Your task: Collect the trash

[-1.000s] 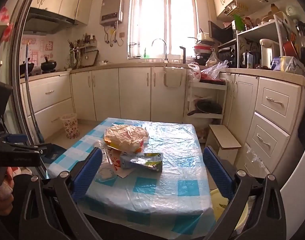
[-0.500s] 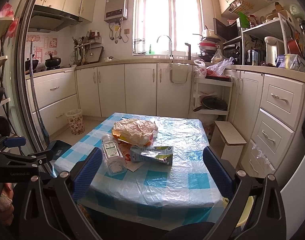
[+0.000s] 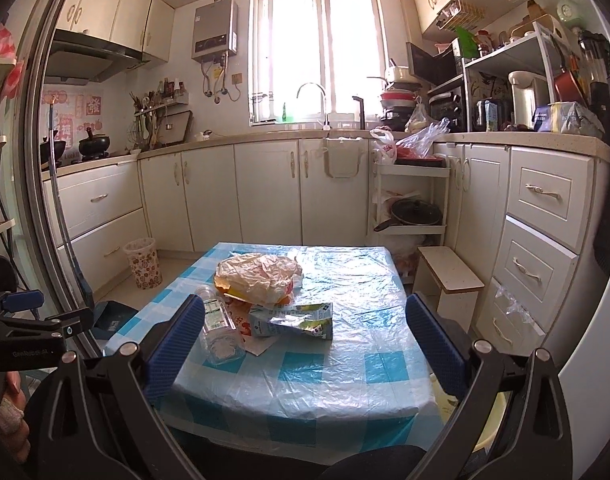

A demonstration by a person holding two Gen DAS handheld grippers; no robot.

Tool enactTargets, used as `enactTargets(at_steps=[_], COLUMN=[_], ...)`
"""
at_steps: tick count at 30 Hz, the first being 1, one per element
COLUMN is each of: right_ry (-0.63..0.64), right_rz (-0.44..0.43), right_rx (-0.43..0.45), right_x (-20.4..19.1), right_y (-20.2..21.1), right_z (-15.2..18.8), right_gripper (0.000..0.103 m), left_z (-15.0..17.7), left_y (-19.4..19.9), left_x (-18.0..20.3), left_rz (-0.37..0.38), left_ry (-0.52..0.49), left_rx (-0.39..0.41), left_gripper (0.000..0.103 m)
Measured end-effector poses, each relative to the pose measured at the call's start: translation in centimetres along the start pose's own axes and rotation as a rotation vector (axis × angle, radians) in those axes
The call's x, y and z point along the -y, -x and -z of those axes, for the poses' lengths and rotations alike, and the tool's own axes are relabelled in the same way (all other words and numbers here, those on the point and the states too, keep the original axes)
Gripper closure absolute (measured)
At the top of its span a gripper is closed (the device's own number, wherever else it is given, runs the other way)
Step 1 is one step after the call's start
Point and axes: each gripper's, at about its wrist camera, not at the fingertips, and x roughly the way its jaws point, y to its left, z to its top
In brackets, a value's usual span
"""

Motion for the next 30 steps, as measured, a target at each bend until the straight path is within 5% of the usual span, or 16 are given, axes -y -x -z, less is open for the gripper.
enactTargets(at_steps=[9,30], right_ry=[-0.021,-0.055], right_rz=[0.154,0.176], right_rx=[0.040,0.021], right_x=[1.2,2.4], right_y=[2.4,2.9], right_z=[-0.2,0.6], right_gripper=[0.006,0.006], left_z=[-0.3,0.1], left_y=[1.2,3.1], left_x=[1.5,2.5], left_rz=[0.004,0.024], left_ry=[-0.055,-0.074], left_rx=[-0.014,0.057], left_gripper=[0.008,0.008])
